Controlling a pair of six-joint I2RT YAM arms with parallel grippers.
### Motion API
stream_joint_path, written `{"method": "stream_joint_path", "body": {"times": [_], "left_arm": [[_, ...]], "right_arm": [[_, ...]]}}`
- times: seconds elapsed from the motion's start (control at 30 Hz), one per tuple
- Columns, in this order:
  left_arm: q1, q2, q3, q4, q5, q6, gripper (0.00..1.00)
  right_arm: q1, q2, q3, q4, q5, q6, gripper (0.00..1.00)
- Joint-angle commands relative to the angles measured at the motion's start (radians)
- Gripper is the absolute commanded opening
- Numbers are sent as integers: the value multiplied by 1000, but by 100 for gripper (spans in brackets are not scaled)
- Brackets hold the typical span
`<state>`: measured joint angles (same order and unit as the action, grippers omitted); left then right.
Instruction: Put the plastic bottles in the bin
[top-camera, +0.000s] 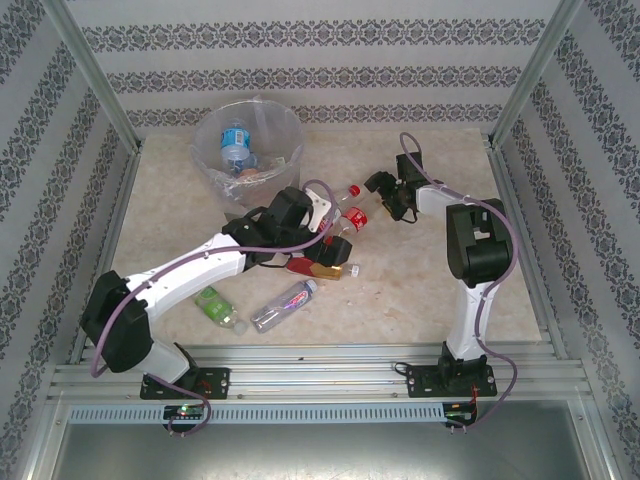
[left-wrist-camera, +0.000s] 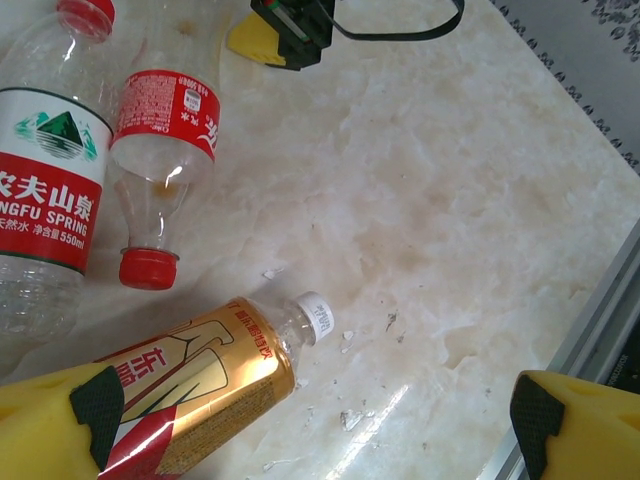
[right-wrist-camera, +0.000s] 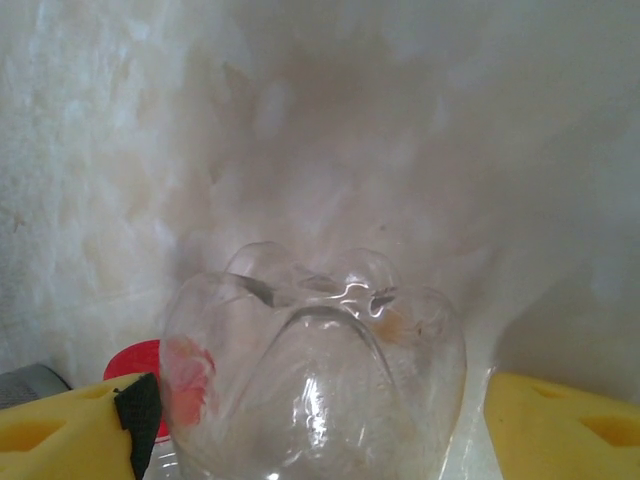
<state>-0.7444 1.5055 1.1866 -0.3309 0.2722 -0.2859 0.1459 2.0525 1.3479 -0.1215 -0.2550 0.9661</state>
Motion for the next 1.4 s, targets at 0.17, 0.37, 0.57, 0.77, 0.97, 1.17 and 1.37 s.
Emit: {"method": "stream_joint_path", "body": {"times": [0.17,0.37,0.57,0.77,0.97,1.17,1.37], "left_arm": [[-10,20,37,5,5,1,100],[-10,15,30,20,-1,-5,100],[-3,42,67,45,61,-47,100],[16,74,84,132,137,-84,100],[32,99,92,245,147,-85,100],[46,147,126,324,171,-64,100],[55,182,144,406,205,-36,100]], "right_arm": [[-6,27,10,57,0,18,73],[-15,-11,-12,91,7,-11,64],[-17,-123,-44,86,43,-122,58],[-16,-272,-101,75,65,-239,56],[11,-448,-157,32,72,-359,56],[67,-603,-192,-38,71,-461,56],[119,-725,-208,-101,64,-511,57]]}}
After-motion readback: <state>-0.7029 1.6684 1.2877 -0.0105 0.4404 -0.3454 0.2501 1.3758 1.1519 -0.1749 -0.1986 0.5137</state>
